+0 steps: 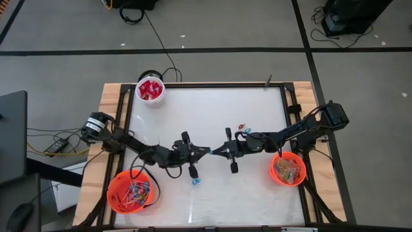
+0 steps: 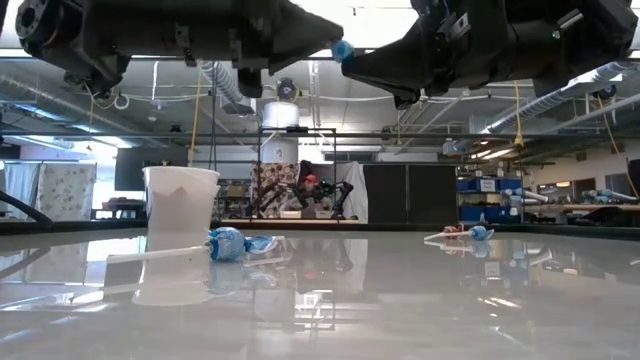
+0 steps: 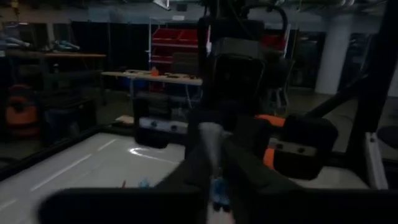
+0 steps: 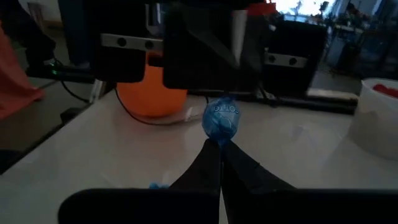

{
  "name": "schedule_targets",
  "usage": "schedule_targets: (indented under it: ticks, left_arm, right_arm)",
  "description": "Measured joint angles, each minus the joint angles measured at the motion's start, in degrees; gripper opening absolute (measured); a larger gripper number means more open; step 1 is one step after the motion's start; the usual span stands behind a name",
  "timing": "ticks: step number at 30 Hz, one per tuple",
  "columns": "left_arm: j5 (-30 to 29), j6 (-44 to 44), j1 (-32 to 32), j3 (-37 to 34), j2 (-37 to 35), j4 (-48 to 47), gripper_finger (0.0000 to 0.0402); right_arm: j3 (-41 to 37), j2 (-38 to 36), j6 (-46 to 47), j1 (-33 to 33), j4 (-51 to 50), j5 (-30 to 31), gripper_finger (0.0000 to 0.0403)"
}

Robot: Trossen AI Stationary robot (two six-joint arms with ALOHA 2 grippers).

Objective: Sort candy by brand, put in halloween buckets
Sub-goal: Put the blue sucker into the left orange bucket

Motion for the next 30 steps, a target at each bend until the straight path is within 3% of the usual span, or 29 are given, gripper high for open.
schedule_targets:
  ticks: [2,13,17,22,25,30]
  left_arm:
    - [-1.56,-0.10,-0.23,-0.90,0.00,0.00,0.0016]
    - [-3.76,1.51,-0.22,-2.46,-0.01,0.75,0.0007]
    - [-5.85,1.65,-0.36,-2.61,-0.88,1.61,0.0005]
    - [-16.88,2.91,-3.18,-2.54,-2.87,-4.07,0.0005]
    - [-21.31,3.60,-5.42,-2.08,-4.65,-9.00,0.0005]
    - [-25.82,1.13,-8.40,0.11,-10.48,-20.51,0.0006]
  right_arm:
    - [0.00,0.00,0.14,-0.04,-1.00,0.45,0.0009]
    - [0.06,0.02,0.14,0.22,-2.03,4.32,0.0013]
    - [-0.04,-0.10,0.54,0.55,-8.45,14.05,0.0048]
    - [-0.02,-0.17,9.12,-2.02,-26.43,30.23,0.0121]
    - [-0.07,-0.43,14.28,-4.95,-34.90,29.57,0.0148]
    - [-0.02,-2.43,18.54,-10.74,-42.11,24.40,0.0152]
